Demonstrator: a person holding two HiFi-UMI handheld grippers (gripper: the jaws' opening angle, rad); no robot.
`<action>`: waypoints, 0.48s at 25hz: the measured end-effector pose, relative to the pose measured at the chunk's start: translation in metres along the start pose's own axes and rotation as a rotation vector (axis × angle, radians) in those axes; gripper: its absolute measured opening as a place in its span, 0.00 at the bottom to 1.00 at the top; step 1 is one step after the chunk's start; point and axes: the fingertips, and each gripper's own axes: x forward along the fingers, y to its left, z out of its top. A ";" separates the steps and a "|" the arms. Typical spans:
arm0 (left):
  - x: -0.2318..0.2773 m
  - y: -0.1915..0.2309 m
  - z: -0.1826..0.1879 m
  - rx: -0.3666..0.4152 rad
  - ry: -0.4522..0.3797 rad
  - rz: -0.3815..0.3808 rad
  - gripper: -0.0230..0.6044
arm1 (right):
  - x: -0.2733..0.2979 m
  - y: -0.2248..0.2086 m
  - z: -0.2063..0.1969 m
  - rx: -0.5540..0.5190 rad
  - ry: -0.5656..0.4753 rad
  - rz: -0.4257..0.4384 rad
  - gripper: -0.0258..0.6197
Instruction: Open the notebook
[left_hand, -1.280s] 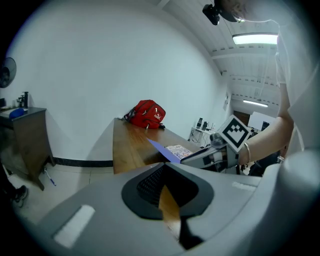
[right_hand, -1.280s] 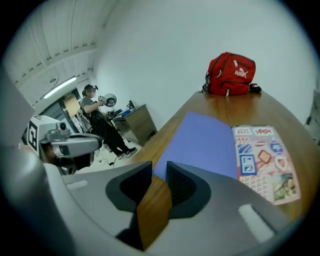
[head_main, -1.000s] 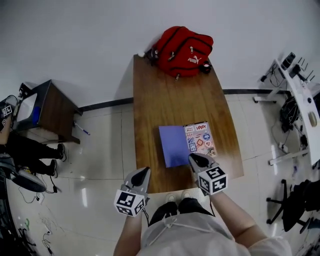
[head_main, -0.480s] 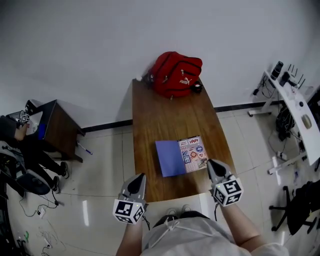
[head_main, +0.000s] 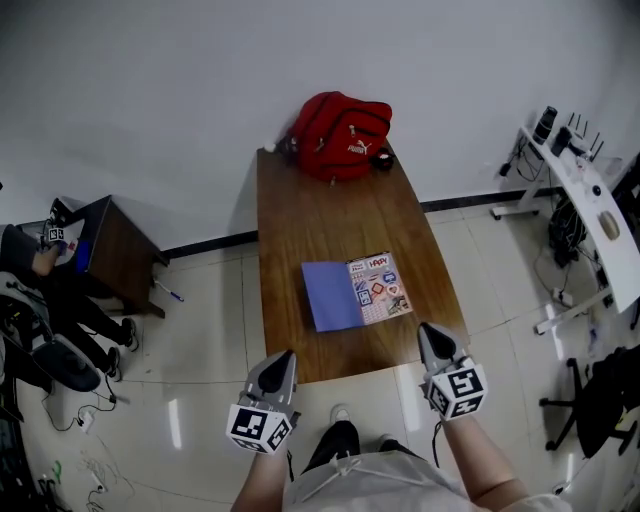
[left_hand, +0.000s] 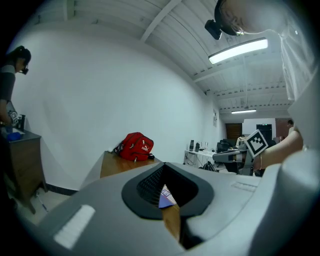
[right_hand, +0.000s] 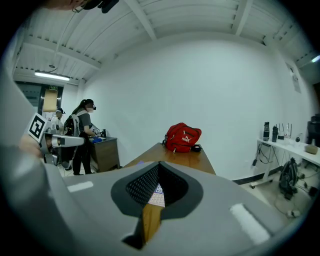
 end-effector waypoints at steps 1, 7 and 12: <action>-0.005 -0.012 -0.001 0.004 0.000 -0.002 0.05 | -0.010 0.000 -0.003 -0.002 -0.002 0.003 0.05; -0.034 -0.095 -0.001 0.021 -0.035 0.025 0.05 | -0.085 -0.004 -0.005 0.009 -0.058 0.061 0.05; -0.069 -0.162 -0.009 0.023 -0.062 0.066 0.05 | -0.150 -0.004 -0.014 -0.005 -0.054 0.119 0.05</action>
